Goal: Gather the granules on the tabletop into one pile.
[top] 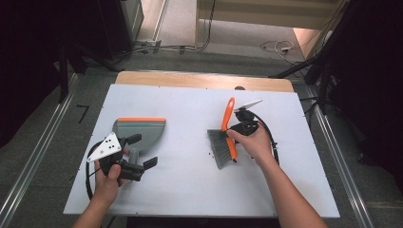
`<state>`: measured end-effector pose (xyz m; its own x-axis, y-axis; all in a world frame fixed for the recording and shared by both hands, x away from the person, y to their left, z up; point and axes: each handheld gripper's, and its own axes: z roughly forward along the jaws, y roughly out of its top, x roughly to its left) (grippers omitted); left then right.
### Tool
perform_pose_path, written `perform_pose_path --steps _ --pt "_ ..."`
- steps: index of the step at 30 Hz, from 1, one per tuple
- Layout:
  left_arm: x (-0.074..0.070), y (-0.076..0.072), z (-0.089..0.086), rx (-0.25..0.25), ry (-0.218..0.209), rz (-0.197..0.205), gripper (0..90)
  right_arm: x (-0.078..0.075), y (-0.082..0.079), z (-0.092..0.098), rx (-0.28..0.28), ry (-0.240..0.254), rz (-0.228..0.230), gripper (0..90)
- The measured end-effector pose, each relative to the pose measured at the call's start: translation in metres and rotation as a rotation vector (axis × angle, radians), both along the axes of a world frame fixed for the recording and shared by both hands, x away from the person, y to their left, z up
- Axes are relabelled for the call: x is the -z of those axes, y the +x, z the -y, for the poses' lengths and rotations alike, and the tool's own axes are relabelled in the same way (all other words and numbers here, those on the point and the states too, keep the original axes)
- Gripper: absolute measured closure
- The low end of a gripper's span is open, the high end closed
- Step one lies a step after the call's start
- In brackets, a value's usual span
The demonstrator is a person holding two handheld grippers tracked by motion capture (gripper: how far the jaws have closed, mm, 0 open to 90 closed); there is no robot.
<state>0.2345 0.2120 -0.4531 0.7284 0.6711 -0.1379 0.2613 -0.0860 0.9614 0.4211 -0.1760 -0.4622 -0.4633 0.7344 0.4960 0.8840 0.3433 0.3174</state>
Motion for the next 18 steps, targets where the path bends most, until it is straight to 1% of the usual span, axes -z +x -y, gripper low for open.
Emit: perform_pose_path --steps 1,2,3,4,5,6,7,10,11,12,14,16,18 --pt "0.000 0.000 0.000 0.000 0.001 0.000 0.0 -0.003 -0.001 0.000 -0.008 0.029 0.004 67.5" --pt "0.000 0.000 0.000 0.001 0.001 0.000 0.0 -0.009 -0.002 0.000 -0.008 0.036 0.004 67.6" --pt "0.000 0.001 0.001 0.001 0.002 0.000 0.0 -0.014 -0.004 -0.002 -0.019 0.037 0.020 67.7" --pt "0.001 0.001 0.001 0.000 0.002 -0.002 0.0 -0.020 -0.006 -0.004 -0.030 0.049 0.021 67.8" --pt "0.001 0.001 0.001 0.000 0.002 -0.003 0.0 -0.025 -0.007 -0.006 -0.049 0.065 0.024 67.8" --pt "0.001 0.001 0.001 0.002 0.003 -0.003 0.0 -0.031 -0.010 -0.010 -0.066 0.063 0.037 67.8" --pt "0.001 0.001 0.002 0.003 0.004 -0.003 0.0 -0.037 -0.013 -0.015 -0.090 0.040 0.051 67.8" --pt "0.001 0.001 0.002 0.004 0.001 -0.004 0.0 -0.049 -0.022 -0.038 -0.186 -0.088 0.091 67.8" --pt "0.001 0.001 0.002 0.004 -0.001 -0.003 0.0 -0.050 -0.024 -0.047 -0.218 -0.128 0.093 67.8" --pt "0.000 0.000 0.002 0.002 -0.002 -0.003 0.0 -0.050 -0.027 -0.055 -0.245 -0.154 0.083 67.8" --pt "0.000 0.000 0.001 0.002 -0.004 0.000 0.0 -0.045 -0.032 -0.070 -0.297 -0.186 0.053 67.8" --pt "-0.001 0.000 0.000 0.002 -0.005 0.002 0.0 -0.036 -0.035 -0.083 -0.359 -0.236 0.040 67.8" --pt "-0.001 0.000 -0.001 0.001 -0.009 0.002 0.0 -0.027 -0.039 -0.091 -0.404 -0.277 0.024 67.9"
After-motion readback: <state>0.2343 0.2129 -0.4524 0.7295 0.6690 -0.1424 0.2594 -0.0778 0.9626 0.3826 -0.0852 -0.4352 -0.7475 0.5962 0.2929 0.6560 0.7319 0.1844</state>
